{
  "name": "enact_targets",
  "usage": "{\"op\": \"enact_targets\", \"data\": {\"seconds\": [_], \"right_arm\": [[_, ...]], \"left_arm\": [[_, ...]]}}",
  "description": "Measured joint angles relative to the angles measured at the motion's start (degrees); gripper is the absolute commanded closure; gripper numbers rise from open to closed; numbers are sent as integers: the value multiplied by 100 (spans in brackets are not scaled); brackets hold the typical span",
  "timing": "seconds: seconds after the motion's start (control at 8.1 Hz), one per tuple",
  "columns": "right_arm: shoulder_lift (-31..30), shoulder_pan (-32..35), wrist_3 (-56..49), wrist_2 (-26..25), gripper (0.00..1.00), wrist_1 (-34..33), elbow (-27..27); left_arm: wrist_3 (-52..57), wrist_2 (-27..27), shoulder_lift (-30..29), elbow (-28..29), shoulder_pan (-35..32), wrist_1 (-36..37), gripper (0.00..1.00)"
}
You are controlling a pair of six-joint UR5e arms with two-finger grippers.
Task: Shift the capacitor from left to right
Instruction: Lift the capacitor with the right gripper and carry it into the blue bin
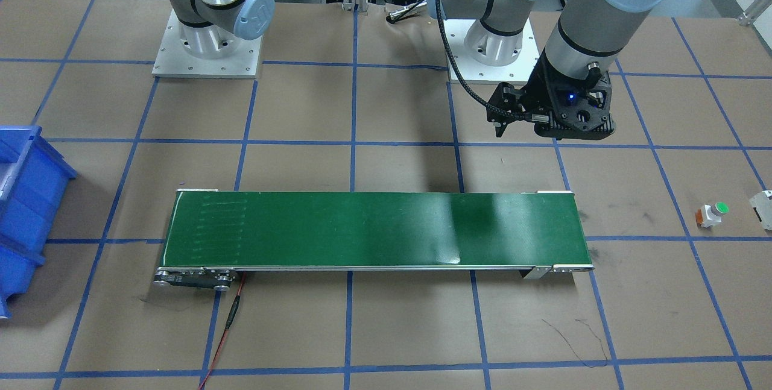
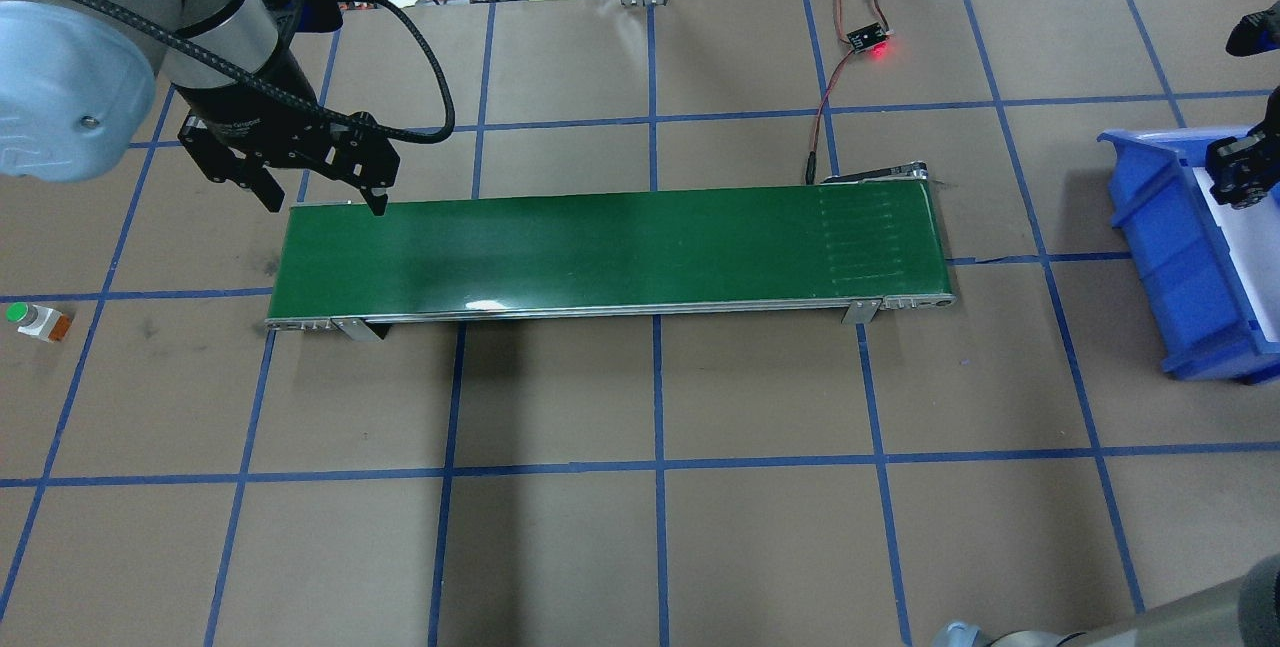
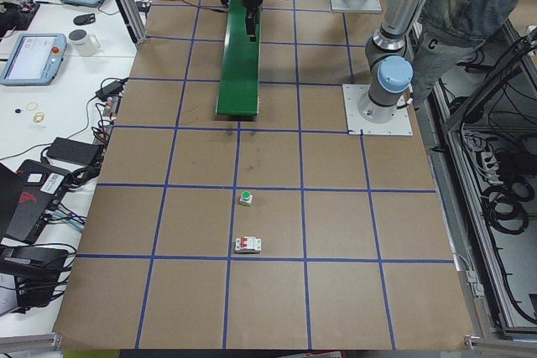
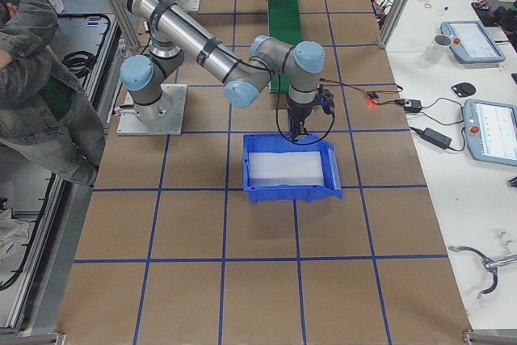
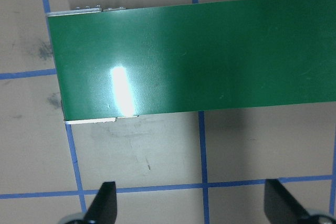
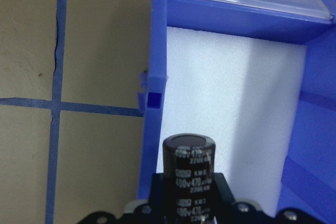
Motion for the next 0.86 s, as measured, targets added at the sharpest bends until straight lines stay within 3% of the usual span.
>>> {"op": "enact_targets", "data": {"seconds": [0.86], "right_arm": [[656,-416,-557,56,100,-513,11]], "left_arm": [[1,-18,0,0,0,0,0]]}}
